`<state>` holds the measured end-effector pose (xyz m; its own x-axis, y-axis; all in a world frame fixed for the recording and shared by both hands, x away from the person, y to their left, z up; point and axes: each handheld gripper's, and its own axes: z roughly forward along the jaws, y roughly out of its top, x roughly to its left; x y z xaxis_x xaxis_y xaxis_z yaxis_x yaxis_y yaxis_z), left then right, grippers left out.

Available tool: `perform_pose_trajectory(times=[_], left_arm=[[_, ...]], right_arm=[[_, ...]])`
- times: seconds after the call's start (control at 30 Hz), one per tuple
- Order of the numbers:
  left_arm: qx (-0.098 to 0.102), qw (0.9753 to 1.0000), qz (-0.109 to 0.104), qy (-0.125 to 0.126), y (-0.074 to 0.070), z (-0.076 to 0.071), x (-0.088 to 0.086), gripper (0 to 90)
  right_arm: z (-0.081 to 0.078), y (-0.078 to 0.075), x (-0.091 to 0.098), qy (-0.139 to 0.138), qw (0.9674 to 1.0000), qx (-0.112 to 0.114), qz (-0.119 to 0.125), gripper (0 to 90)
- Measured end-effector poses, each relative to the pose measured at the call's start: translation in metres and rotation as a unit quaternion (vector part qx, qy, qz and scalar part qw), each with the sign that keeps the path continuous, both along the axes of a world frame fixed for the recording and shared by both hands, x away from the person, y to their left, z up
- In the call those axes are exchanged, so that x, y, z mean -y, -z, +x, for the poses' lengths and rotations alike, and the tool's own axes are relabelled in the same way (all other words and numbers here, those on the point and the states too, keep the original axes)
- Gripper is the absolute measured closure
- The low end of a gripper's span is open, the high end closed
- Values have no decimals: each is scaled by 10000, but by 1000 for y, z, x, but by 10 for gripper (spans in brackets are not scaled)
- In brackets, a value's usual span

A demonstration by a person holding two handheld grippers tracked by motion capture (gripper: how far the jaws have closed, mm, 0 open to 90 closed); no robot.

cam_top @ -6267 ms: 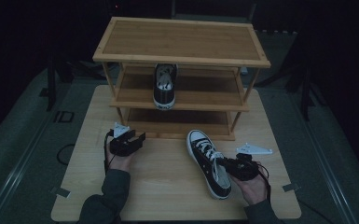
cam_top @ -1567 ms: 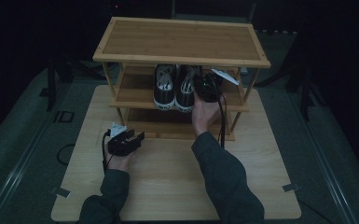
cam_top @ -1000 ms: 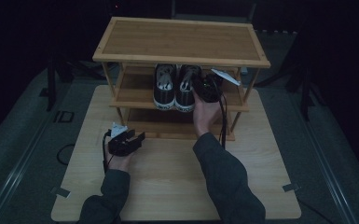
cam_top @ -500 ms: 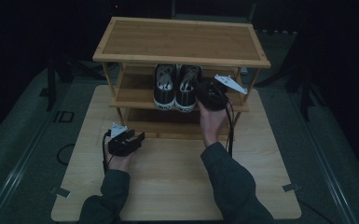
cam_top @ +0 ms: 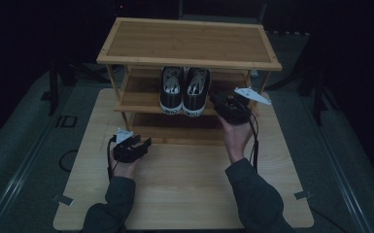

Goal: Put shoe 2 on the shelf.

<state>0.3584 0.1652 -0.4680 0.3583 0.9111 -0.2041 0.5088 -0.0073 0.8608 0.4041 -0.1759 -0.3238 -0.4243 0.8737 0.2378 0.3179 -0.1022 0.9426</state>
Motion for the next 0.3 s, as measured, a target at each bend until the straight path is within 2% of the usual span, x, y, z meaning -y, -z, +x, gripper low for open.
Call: perform_pose_trajectory(times=[0.1, 0.3], left_arm=[[-31, 10000, 20, 5, 1, 0, 0, 502], [-45, 10000, 45, 8, 2, 1, 1, 501]], right_arm=[[-4, 7, 6, -147, 9995, -161, -223, 624], [-13, 16, 13, -334, 9980, -258, -463, 623]])
